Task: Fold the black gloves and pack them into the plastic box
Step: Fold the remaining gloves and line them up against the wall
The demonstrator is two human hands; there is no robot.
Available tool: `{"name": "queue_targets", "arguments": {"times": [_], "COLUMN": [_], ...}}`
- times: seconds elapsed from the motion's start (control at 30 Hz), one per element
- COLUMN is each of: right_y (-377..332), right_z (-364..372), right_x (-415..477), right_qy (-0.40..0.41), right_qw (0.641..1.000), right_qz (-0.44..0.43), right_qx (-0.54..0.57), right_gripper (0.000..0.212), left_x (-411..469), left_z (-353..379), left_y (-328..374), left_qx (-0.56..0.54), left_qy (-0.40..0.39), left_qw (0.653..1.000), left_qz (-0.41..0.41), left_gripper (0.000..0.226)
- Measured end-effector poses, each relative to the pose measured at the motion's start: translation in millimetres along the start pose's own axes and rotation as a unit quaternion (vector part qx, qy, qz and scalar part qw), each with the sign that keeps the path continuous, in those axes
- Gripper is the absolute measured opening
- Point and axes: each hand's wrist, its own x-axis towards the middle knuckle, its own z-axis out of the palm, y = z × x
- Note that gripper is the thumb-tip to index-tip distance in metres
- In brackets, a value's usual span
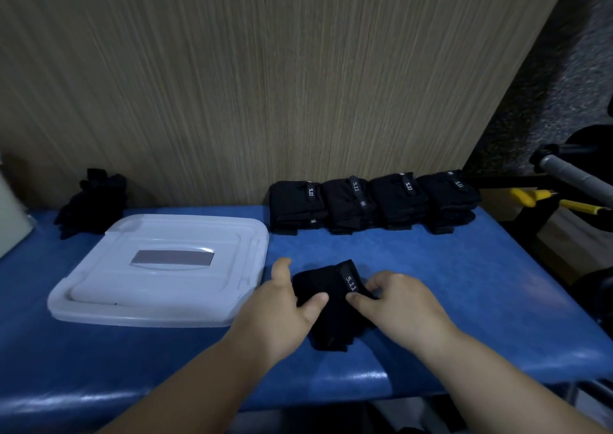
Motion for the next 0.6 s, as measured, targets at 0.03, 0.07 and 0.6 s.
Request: {"name": "queue_targets", "arguments": {"times": [0.03, 0.07, 0.6], "right_y": [-0.3, -0.7, -72.3], "right_z": [0.7, 1.4, -24.0], "right_x": [-0.4, -1.1, 60.2], "right_qy": [-0.002, -0.006, 0.023], "right_qw": [1.0, 1.0, 0.813], "right_qz": [0.001, -0.001, -0.03], "right_qx": [0.011, 0.021, 0.582], "right_gripper": [0.031, 0.032, 0.038], "left_x": [0.1, 0.5, 67.1], "left_z": [-1.2, -1.2, -44.2], "left_y": [1.2, 1.8, 51.6], "left_qx": [-0.028, -0.063, -0.437], "left_qy": [-0.014, -0.022, 0.123], "left_qw": [0.999, 0.998, 0.89], "left_qz": [-0.01, -0.019, 0.045], "left_gripper": [0.081, 0.082, 0.054]}}
